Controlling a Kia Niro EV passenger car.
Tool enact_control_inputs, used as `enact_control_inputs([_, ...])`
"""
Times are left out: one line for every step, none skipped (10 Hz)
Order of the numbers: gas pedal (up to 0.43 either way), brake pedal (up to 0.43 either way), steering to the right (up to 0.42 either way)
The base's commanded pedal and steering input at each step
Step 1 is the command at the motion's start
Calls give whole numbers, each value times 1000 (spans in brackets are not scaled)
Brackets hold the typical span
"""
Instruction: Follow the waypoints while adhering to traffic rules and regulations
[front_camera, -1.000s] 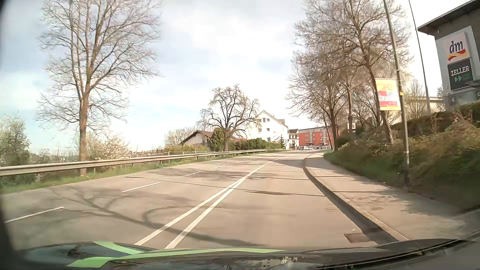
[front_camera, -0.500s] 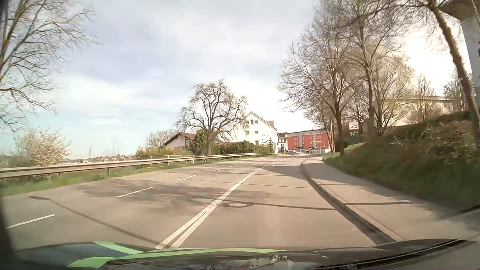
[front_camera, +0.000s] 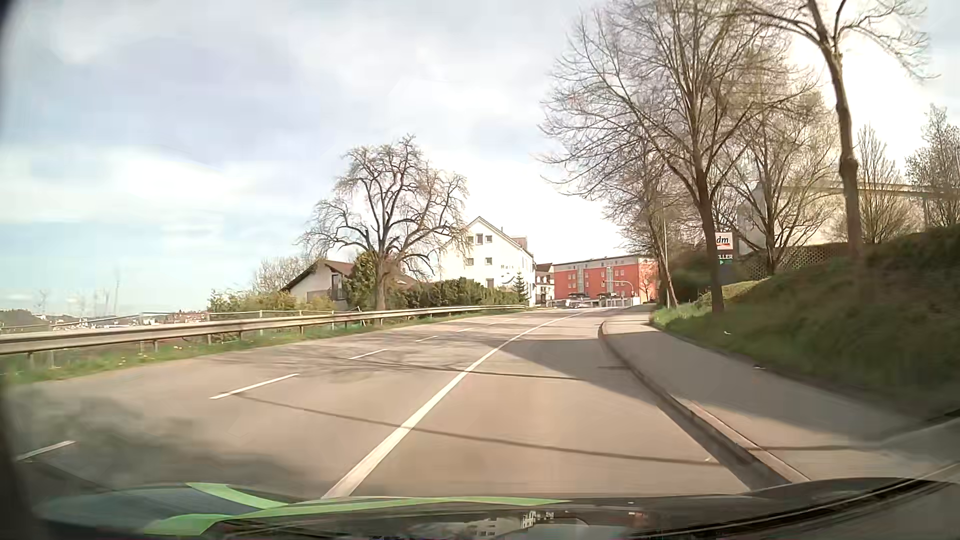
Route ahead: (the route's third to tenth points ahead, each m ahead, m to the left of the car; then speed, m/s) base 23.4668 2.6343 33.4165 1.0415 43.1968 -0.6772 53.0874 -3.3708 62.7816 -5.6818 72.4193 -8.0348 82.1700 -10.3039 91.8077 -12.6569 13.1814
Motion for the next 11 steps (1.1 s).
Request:
enact_control_inputs([150, 0, 25])
enact_control_inputs([150, 0, 24])
enact_control_inputs([150, 0, 24])
enact_control_inputs([150, 0, 24])
enact_control_inputs([150, 0, 24])
enact_control_inputs([150, 0, 24])
enact_control_inputs([150, 0, 24])
enact_control_inputs([150, 0, 25])
enact_control_inputs([150, 0, 26])
enact_control_inputs([79, 0, 27])
enact_control_inputs([20, 0, 27])
